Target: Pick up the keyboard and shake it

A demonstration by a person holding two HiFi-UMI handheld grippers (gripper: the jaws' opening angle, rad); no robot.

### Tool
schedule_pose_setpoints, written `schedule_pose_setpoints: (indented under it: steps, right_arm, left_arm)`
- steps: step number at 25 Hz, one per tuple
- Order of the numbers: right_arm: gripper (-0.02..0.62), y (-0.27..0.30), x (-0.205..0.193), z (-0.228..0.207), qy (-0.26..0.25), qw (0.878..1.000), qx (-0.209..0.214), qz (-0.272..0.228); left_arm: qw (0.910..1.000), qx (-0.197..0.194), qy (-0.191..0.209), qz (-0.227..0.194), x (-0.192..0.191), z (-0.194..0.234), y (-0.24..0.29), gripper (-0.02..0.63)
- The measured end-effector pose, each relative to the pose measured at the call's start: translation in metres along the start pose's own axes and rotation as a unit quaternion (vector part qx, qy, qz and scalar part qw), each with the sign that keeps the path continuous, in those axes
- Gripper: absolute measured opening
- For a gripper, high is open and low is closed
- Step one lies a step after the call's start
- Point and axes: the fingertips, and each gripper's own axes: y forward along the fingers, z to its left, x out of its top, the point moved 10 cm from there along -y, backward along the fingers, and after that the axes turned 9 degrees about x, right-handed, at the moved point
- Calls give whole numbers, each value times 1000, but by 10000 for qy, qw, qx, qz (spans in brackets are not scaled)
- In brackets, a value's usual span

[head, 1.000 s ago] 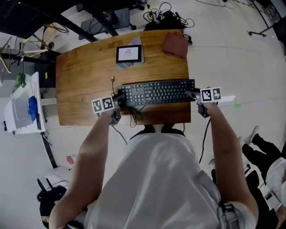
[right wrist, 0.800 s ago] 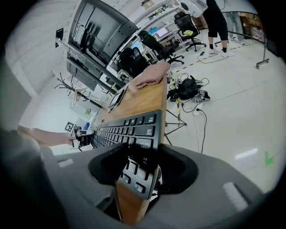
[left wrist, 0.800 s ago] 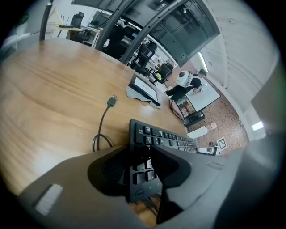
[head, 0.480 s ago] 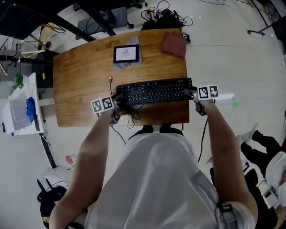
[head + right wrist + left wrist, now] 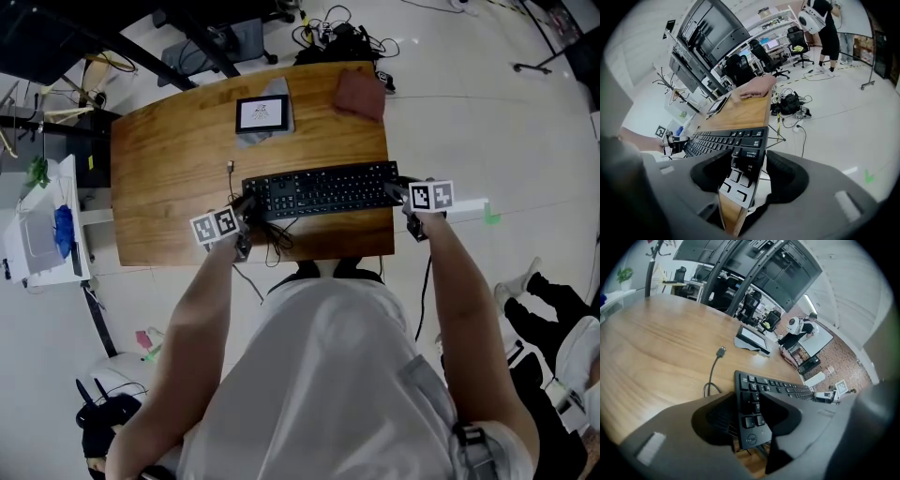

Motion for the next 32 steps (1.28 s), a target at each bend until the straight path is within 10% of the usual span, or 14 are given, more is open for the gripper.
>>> schedule_pose_setpoints:
  steps: [7,13,23,32]
  right_arm:
    - [234,-32,4,-3,-273,9972,-122,-682]
    - [60,-64,-16,21,-655,9876,-241,-1403]
    - [2,-57,-42,104,-1259,9730,535,-1861]
    - [1,-67,-11,181,-2274,9421,1359,-2054]
  left_arm:
    - [9970,158,47,-751,5,17,-37,167]
    - [9907,-40,273,-1334,-11,4,-73,74]
    - [9617,-1699,1132,-1829,-22,-92,-87,-2]
    - [9366,-2357,1553,-2076,-4,-154,-101,-2]
